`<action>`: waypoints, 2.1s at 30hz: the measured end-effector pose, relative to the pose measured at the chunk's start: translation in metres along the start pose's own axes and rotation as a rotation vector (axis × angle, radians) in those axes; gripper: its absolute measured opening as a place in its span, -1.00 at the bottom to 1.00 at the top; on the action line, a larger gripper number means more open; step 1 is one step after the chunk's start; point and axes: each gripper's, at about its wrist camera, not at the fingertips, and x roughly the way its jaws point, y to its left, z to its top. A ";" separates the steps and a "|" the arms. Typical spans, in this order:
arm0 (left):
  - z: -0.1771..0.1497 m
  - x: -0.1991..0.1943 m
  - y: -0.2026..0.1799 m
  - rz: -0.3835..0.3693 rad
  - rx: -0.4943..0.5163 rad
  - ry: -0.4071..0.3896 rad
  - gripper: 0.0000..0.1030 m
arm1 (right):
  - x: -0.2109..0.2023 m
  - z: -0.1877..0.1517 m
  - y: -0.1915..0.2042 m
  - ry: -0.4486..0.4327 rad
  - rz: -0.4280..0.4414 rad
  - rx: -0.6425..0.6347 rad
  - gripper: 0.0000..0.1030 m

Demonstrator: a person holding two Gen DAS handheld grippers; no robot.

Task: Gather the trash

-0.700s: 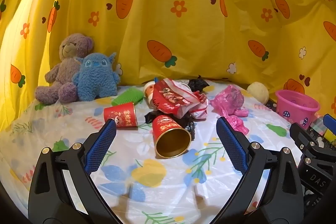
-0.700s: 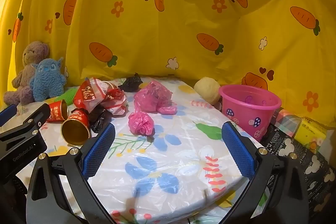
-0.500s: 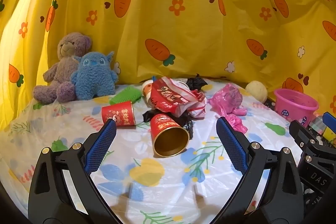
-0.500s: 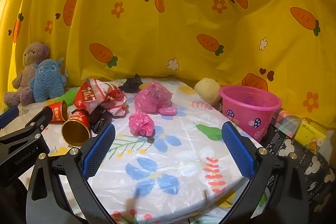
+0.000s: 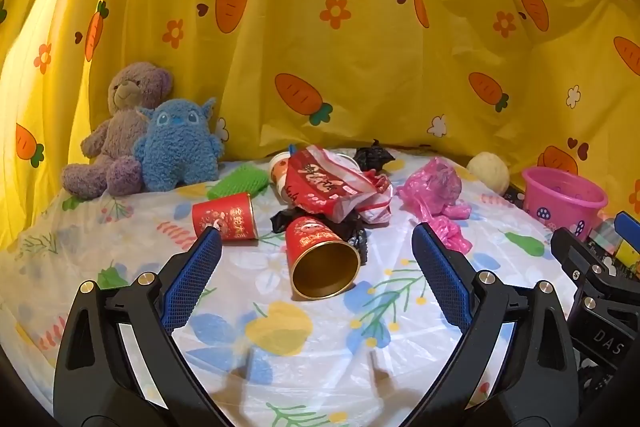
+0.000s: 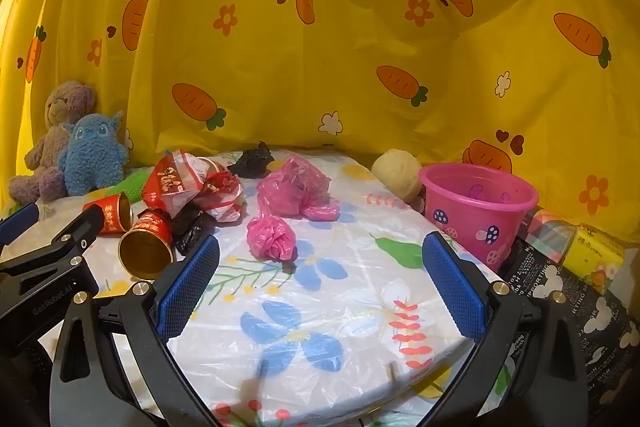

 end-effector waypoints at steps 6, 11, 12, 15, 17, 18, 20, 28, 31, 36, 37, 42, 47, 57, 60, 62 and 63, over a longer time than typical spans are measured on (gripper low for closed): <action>0.000 0.002 -0.001 0.007 0.003 0.004 0.84 | 0.005 0.000 0.000 0.003 0.005 0.006 0.91; 0.000 0.002 -0.001 0.003 0.001 0.004 0.84 | 0.003 -0.002 0.000 -0.001 0.013 0.006 0.91; 0.000 0.002 0.000 0.003 0.002 0.004 0.84 | 0.003 -0.001 0.000 -0.001 0.013 0.007 0.91; -0.001 0.003 0.000 0.004 0.001 0.005 0.84 | 0.003 -0.002 0.000 -0.005 0.017 0.007 0.91; -0.001 0.003 0.000 0.005 -0.002 0.007 0.84 | 0.003 -0.001 0.000 -0.005 0.016 0.007 0.91; -0.001 0.004 0.000 0.004 -0.004 0.007 0.84 | 0.003 -0.001 0.001 -0.004 0.016 0.008 0.91; -0.002 0.004 0.000 0.004 -0.004 0.007 0.84 | 0.003 -0.001 0.000 -0.006 0.016 0.008 0.91; -0.001 0.004 0.001 0.002 -0.005 0.007 0.84 | 0.003 -0.001 0.000 -0.007 0.016 0.009 0.91; -0.001 0.004 0.001 0.001 -0.006 0.008 0.83 | 0.002 -0.002 0.001 -0.010 0.020 0.010 0.91; -0.002 0.004 0.000 0.001 -0.006 0.010 0.83 | 0.002 -0.002 0.000 -0.011 0.025 0.013 0.91; -0.002 0.004 0.000 0.000 -0.006 0.010 0.83 | 0.002 -0.002 0.001 -0.011 0.025 0.014 0.91; -0.003 0.005 -0.002 -0.002 -0.005 0.011 0.83 | 0.003 -0.002 0.001 -0.010 0.025 0.015 0.91; -0.003 0.005 -0.002 -0.002 -0.005 0.011 0.83 | 0.003 -0.002 0.001 -0.010 0.024 0.014 0.91; -0.003 0.006 -0.003 -0.002 -0.005 0.011 0.83 | 0.003 -0.002 0.002 -0.012 0.020 0.011 0.91; -0.003 0.006 -0.005 -0.002 -0.004 0.010 0.83 | 0.004 -0.002 0.001 -0.010 0.022 0.014 0.91; -0.003 0.007 -0.006 -0.004 -0.003 0.009 0.83 | 0.003 -0.002 0.002 -0.011 0.023 0.013 0.91; -0.002 0.007 -0.007 -0.003 -0.003 0.009 0.83 | 0.004 -0.002 0.002 -0.013 0.021 0.012 0.91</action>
